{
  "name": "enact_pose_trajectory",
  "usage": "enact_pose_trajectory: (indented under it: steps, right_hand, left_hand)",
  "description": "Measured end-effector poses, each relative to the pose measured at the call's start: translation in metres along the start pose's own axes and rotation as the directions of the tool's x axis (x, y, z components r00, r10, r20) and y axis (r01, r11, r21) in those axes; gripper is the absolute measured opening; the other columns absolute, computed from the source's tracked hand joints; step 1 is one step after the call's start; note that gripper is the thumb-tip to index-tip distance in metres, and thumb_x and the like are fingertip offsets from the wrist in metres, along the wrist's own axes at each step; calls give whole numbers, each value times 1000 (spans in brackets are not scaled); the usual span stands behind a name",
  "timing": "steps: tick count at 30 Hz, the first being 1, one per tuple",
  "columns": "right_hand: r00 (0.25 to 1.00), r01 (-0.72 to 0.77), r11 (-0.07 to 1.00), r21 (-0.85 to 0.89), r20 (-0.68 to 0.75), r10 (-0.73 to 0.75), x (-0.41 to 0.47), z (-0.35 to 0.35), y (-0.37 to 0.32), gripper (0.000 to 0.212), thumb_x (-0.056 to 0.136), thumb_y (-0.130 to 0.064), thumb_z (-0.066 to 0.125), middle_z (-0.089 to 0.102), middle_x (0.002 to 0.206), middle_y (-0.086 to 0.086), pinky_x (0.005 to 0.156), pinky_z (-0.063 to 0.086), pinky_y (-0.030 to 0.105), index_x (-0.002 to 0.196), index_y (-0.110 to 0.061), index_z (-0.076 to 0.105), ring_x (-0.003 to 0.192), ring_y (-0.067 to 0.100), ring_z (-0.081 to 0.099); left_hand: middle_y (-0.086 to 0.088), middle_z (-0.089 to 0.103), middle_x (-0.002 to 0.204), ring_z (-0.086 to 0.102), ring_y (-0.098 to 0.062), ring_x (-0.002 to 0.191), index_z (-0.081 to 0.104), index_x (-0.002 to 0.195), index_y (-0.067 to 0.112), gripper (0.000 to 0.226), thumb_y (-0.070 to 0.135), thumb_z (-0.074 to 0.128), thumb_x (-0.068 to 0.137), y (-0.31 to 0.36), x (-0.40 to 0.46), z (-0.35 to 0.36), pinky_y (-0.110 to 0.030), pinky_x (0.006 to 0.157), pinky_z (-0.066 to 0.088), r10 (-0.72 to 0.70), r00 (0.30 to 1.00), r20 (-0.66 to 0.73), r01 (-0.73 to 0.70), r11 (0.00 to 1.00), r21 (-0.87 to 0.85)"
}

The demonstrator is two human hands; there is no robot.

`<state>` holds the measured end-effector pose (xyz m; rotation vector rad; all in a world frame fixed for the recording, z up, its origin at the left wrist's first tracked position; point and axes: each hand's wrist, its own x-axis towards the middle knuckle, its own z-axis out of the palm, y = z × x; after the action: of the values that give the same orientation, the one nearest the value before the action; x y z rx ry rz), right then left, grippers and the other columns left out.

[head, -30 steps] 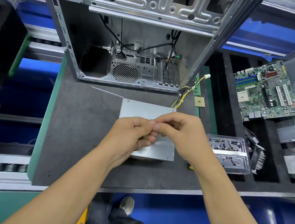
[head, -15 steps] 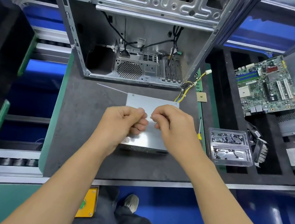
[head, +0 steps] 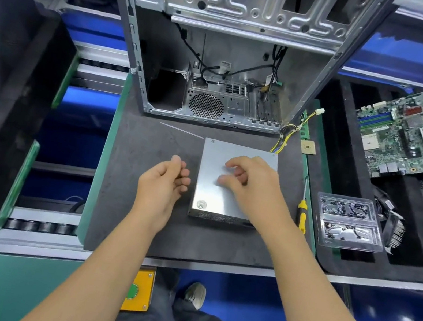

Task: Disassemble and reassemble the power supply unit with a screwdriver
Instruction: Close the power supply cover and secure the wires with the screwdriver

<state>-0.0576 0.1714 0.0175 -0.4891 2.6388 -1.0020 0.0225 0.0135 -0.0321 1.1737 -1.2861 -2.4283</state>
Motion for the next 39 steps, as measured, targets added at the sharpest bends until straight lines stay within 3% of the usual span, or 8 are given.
enact_pose_trajectory:
  steps: [9, 15, 19, 22, 26, 29, 32, 39]
  right_hand:
    - [988, 64, 983, -172, 153, -37, 5, 2, -10, 6, 93, -19, 63, 58, 91, -2, 76, 41, 32, 89, -16, 65, 91, 20, 53]
    - [987, -25, 983, 182, -150, 53, -10, -23, 16, 16, 94, -9, 61, 68, 79, -7, 74, 50, 16, 97, -23, 68, 76, 12, 66]
    - [948, -75, 908, 412, -254, 194, -15, -40, 42, 19, 96, -7, 57, 72, 81, -3, 70, 54, 20, 99, -19, 71, 68, 7, 66]
    - [922, -94, 909, 407, -309, 234, -22, -38, 56, 25, 99, -9, 52, 69, 75, -9, 66, 52, 17, 89, -22, 70, 69, 6, 63]
    - [859, -191, 832, 521, -321, 398, -27, -12, 70, 21, 100, -17, 47, 71, 93, -10, 83, 53, 28, 92, -27, 64, 89, 8, 67]
    - [789, -253, 684, 684, -263, 555, -23, 6, 66, 21, 101, -19, 38, 71, 104, -4, 73, 52, 24, 95, -24, 57, 92, 6, 68]
    - [743, -314, 723, 615, -315, 591, -22, 15, 60, 21, 100, -24, 36, 63, 89, -11, 55, 40, 18, 90, -29, 54, 71, 4, 58]
    - [783, -325, 769, 551, -300, 545, -23, 12, 67, 17, 104, -23, 39, 58, 87, -7, 44, 35, 4, 100, -22, 56, 56, -17, 49]
  left_hand:
    - [-6, 75, 86, 71, -14, 76, 75, 97, 9, 9, 7, 70, 90, -8, -2, -20, -20, 67, 55, -34, 995, 89, 33, 999, 12]
    - [-13, 77, 94, 74, -20, 84, 72, 103, 4, 16, -2, 60, 94, -8, -7, -26, -24, 70, 58, -122, 988, 93, 128, 989, -67]
    - [-5, 75, 89, 70, -15, 78, 73, 105, 8, 19, 16, 71, 88, -10, -15, -28, -23, 68, 56, -154, 979, 131, 163, 985, -57]
    - [6, 60, 77, 53, -5, 71, 70, 121, 21, 38, 27, 76, 84, -18, -20, -35, -18, 73, 49, -27, 970, 243, -53, 946, 319]
    - [11, 40, 81, 43, 6, 73, 33, 149, 41, 99, 57, 81, 64, -30, -24, -36, -5, 69, 37, 145, 887, 438, -444, 527, 725]
    - [16, 41, 94, 43, 7, 90, 10, 156, 43, 112, 58, 80, 70, -33, -19, -26, -9, 71, 37, 147, 862, 486, -505, 353, 788]
    - [10, 44, 95, 43, -4, 88, 15, 158, 35, 100, 43, 78, 81, -38, -19, -19, -9, 75, 36, 220, 843, 491, -538, 357, 764]
    - [2, 48, 86, 48, 3, 83, 35, 154, 19, 78, 19, 76, 87, -49, -31, -14, -5, 76, 37, 384, 814, 436, -577, 442, 687]
